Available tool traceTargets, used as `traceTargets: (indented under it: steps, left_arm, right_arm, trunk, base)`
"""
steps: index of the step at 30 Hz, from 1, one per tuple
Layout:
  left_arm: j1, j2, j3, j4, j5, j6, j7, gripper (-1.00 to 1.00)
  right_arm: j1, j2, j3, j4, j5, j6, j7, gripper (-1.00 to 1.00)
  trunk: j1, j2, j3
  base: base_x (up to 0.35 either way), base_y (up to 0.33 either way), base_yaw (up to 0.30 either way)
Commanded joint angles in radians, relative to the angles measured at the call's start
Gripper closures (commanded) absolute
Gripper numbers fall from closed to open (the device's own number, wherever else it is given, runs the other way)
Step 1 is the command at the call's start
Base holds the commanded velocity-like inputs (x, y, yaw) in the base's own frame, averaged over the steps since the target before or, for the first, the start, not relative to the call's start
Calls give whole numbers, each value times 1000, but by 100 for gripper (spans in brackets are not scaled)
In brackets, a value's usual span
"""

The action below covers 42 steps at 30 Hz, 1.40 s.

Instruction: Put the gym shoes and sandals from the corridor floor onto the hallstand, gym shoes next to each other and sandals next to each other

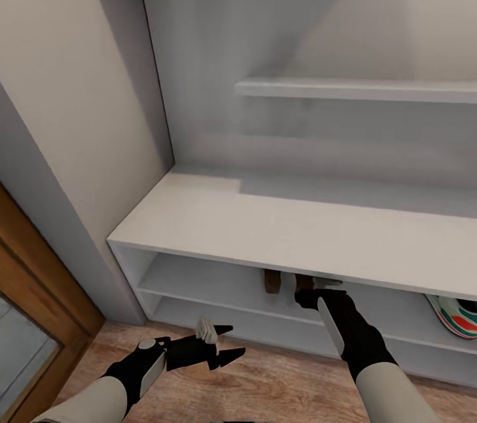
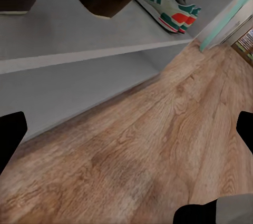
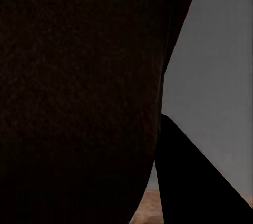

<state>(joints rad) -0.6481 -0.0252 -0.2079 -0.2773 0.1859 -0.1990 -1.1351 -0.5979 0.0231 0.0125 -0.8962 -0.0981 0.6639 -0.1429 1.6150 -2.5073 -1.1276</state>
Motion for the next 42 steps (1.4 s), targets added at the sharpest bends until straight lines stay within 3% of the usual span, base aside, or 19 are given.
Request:
traceTargets:
  steps: [1,3,4,18,37,42]
  left_arm:
    - [-1,1,-8,1,9,-5,0,-100]
    - [-1,1,-8,1,9,-5,0,-100]
    - [-1,1,-8,1,9,-5,0,-100]
    - [-1,1,-7,1,9,-5,0,-100]
    - [-1,4,-1,-9,9,-5,-1,-100]
    - [-1,8,1,-139,10,-1,-4,-100]
  right_arm:
    - [0,0,1,-1,-14,3,-11,100]
    - [0,0,1,-1,-14,3,-11,100]
    - [0,0,1,-1,-14,3,-11,-100]
    - [0,-2,0,-1,-14,3,-11,-100]
    - [0,-2,-2,-4,-15,3,-8,-100]
    - [1,-2,-2,0,-17,2,-8,-100]
  trunk:
    - [0,0,-1]
    - [0,0,-1]
    - [0,0,-1]
    - [0,0,-1]
    - [0,0,-1]
    - [0,0,-1]
  base:
    - [2,0,0]
    - [17,0,0]
    - [54,0,0]
    - [-19,0,0]
    - [-329,0,0]
    - [-339,0,0]
